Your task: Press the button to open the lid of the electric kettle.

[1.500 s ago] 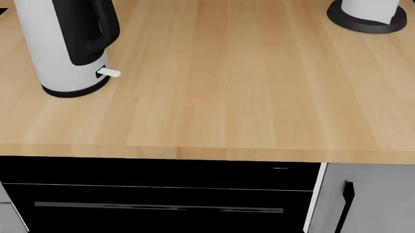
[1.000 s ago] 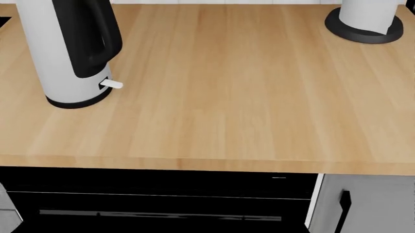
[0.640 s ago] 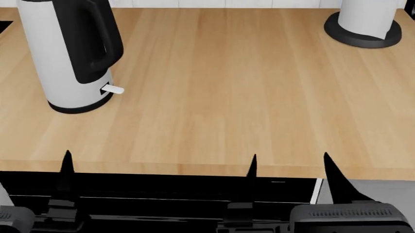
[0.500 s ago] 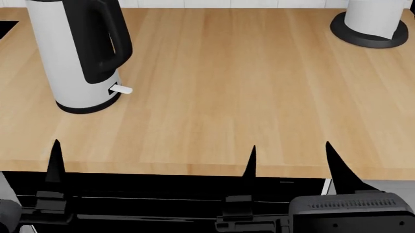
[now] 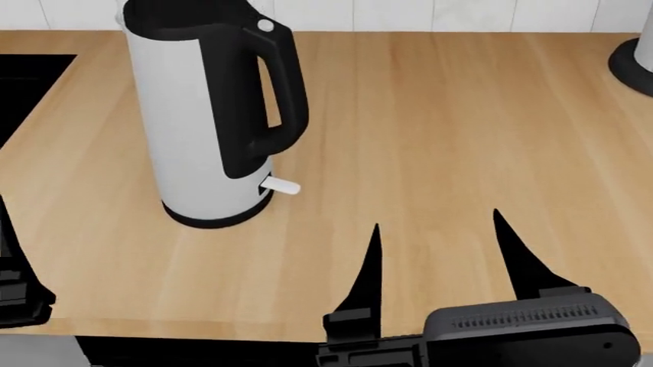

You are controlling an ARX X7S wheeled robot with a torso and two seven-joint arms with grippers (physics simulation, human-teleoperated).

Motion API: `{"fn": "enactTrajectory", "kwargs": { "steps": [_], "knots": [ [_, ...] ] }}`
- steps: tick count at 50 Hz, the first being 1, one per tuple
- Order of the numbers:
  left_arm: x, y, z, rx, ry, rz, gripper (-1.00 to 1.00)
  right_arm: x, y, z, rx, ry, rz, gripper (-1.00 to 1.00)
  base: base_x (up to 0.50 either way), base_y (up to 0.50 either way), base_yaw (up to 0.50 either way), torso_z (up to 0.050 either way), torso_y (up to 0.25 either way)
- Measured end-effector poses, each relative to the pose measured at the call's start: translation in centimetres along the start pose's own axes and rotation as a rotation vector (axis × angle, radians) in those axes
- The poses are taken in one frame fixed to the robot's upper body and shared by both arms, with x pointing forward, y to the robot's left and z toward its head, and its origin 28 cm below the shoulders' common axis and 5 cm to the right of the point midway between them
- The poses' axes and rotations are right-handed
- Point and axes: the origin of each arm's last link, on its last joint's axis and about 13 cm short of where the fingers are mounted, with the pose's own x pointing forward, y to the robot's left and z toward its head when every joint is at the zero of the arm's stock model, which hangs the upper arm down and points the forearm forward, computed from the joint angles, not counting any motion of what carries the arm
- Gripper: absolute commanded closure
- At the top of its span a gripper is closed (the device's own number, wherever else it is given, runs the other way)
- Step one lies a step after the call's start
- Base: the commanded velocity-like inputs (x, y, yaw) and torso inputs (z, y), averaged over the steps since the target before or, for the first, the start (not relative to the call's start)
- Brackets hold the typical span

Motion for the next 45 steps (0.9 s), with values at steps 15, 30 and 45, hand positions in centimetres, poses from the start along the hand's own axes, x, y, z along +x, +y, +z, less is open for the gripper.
{"fn": "enactTrajectory", "kwargs": {
  "steps": [15,30,45],
  "knots": [
    [0.0,0.5,0.3,0.010,-0.009,0.045,-1.00,-0.1,0.1,0.1,0.012,-0.011,0.029,-1.00,0.50,0.05,0.00,0.000,0.000],
    [0.1,1.0,0.5,0.002,-0.013,0.073,-1.00,-0.1,0.1,0.2,0.068,-0.018,0.029,-1.00,0.20,-0.01,0.00,0.000,0.001],
    [0.0,1.8,0.9,-0.015,-0.024,0.098,-1.00,-0.3,-0.1,0.4,0.096,-0.033,0.032,-1.00,0.28,-0.14,0.00,0.000,0.000]
  ]
}}
